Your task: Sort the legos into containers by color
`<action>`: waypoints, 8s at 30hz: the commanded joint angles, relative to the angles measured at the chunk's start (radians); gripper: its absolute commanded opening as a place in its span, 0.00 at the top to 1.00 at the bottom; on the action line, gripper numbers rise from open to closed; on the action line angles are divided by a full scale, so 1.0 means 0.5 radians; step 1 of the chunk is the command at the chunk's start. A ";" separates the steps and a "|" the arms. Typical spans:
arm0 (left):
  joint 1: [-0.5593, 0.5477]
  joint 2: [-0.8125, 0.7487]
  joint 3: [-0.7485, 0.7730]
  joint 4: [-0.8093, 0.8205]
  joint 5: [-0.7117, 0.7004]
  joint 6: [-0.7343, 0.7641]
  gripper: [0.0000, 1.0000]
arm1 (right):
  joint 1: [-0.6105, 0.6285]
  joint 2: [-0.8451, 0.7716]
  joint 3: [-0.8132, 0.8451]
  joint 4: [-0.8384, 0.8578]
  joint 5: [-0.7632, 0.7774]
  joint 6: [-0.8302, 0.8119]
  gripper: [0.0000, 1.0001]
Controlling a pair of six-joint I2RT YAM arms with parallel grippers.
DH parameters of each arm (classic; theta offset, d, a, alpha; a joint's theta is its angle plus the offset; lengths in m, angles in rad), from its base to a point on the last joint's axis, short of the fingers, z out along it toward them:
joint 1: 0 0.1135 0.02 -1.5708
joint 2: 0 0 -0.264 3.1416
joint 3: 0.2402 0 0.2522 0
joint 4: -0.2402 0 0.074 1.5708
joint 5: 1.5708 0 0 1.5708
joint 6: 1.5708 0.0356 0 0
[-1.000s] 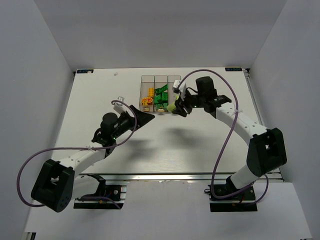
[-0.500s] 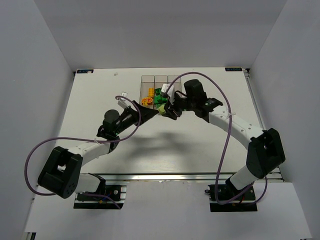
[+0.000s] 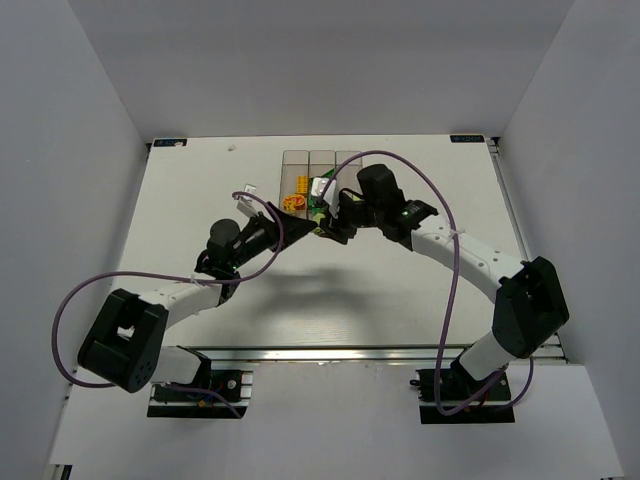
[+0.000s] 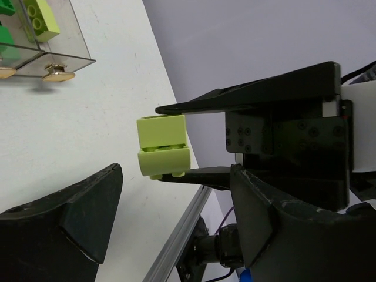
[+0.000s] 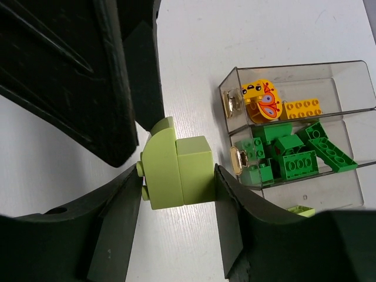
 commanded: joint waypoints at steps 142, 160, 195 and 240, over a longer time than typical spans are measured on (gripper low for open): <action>-0.353 -0.801 0.198 -1.673 -0.037 2.276 1.00 | -0.072 0.257 0.446 -1.119 -1.062 -0.910 0.85; -0.350 -0.844 0.054 -1.459 -0.319 1.917 1.00 | -0.419 0.297 0.289 0.013 -0.161 0.230 1.00; -0.350 -0.065 0.719 -1.124 -0.614 1.049 1.00 | -0.762 0.552 0.508 0.081 -0.542 0.244 0.11; -0.301 1.350 2.054 -1.563 -0.828 1.270 0.70 | -1.039 -0.424 -0.422 -0.060 -0.721 0.157 0.74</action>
